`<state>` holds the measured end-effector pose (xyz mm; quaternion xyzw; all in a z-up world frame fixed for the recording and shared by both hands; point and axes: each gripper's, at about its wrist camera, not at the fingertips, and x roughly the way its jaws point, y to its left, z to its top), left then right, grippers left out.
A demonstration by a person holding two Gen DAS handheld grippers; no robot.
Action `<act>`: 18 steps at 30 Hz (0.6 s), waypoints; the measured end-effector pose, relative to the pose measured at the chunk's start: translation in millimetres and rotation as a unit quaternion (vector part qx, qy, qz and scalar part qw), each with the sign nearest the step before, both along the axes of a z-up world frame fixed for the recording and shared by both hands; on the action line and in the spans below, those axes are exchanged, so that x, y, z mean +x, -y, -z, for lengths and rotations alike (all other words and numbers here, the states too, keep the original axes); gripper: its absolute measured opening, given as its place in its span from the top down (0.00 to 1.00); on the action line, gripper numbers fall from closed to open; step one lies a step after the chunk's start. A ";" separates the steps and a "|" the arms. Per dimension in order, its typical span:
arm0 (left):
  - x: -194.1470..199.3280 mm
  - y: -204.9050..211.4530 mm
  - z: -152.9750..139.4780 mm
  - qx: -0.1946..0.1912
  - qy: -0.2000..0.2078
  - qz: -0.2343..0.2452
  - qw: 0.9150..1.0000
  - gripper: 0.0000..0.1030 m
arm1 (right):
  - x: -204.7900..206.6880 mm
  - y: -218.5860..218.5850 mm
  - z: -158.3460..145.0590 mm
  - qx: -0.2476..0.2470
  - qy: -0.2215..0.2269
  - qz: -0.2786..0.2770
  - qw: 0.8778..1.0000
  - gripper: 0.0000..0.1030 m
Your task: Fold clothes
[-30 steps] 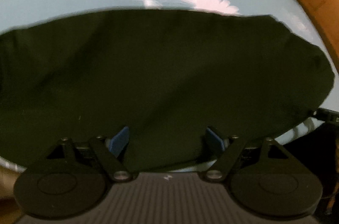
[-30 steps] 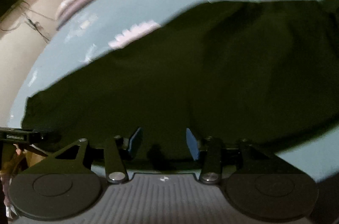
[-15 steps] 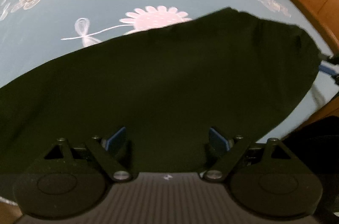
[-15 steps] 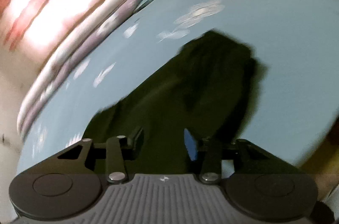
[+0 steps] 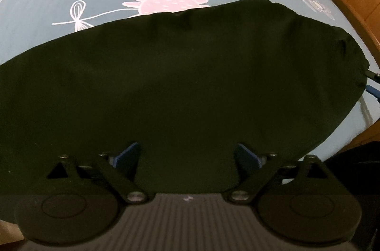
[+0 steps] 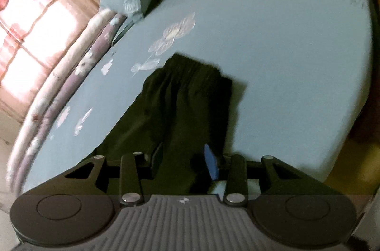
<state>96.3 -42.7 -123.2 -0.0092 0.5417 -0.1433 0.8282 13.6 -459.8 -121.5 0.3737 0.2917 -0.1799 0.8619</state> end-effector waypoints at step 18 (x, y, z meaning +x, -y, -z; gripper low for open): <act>-2.7 6.0 3.5 0.003 0.011 0.006 1.000 0.01 | -7.4 15.0 11.6 0.024 0.012 0.037 0.999 0.84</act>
